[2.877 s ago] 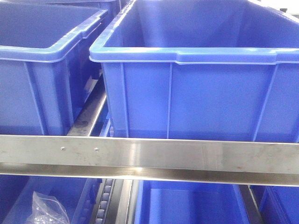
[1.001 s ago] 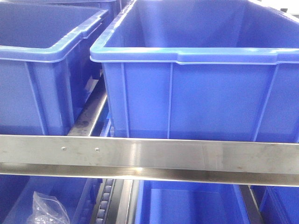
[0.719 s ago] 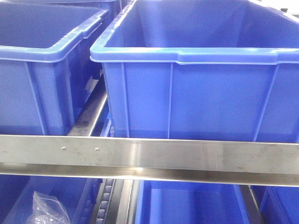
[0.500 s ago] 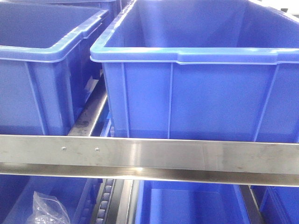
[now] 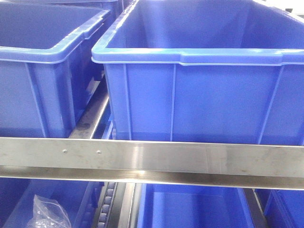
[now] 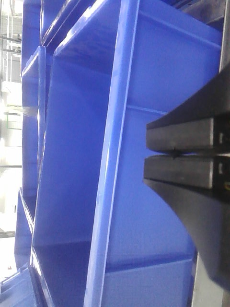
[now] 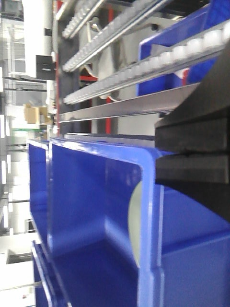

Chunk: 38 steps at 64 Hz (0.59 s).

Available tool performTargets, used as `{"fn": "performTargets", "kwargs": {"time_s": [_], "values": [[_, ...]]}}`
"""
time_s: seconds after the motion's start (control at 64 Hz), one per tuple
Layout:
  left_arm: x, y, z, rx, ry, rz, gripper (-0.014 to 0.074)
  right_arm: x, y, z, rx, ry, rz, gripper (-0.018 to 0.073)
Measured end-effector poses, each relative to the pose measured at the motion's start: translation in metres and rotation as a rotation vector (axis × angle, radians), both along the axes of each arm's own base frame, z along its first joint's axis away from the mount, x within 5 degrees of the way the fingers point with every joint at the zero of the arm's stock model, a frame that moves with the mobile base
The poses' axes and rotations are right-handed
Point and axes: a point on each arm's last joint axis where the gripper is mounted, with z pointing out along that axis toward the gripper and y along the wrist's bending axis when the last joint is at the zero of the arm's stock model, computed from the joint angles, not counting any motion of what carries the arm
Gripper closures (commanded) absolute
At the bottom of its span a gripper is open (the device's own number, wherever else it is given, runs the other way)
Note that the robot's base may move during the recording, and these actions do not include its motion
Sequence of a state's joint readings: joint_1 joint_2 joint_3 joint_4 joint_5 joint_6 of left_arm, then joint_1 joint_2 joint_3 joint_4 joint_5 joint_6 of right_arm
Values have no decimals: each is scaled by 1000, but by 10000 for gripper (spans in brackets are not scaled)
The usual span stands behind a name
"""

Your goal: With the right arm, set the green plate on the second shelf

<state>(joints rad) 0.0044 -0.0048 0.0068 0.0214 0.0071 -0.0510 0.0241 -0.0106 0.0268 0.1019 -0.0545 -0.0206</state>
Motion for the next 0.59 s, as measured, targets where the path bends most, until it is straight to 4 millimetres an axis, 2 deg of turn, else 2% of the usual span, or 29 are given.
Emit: {"fn": "performTargets", "kwargs": {"time_s": [0.594], "values": [[0,0,0,0,0,0,466,0,0,-2,-1,24,2,505]]}}
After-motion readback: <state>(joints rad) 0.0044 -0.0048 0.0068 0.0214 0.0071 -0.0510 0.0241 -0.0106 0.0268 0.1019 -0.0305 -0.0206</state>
